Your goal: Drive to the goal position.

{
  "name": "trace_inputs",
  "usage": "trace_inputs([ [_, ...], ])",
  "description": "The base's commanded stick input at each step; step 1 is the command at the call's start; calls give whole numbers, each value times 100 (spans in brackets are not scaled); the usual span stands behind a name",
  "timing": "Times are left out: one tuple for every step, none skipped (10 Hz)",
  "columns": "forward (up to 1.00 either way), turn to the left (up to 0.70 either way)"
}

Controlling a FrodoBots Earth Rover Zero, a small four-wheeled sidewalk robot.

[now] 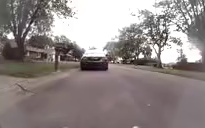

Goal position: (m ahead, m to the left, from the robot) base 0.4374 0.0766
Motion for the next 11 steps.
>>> trace_inputs([
  [70, -5],
  [70, -5],
  [70, -5],
  [70, -5],
  [70, -5],
  [70, -5],
  [70, -5],
  [70, -5],
  [70, -5],
  [70, -5],
  [70, -5],
])
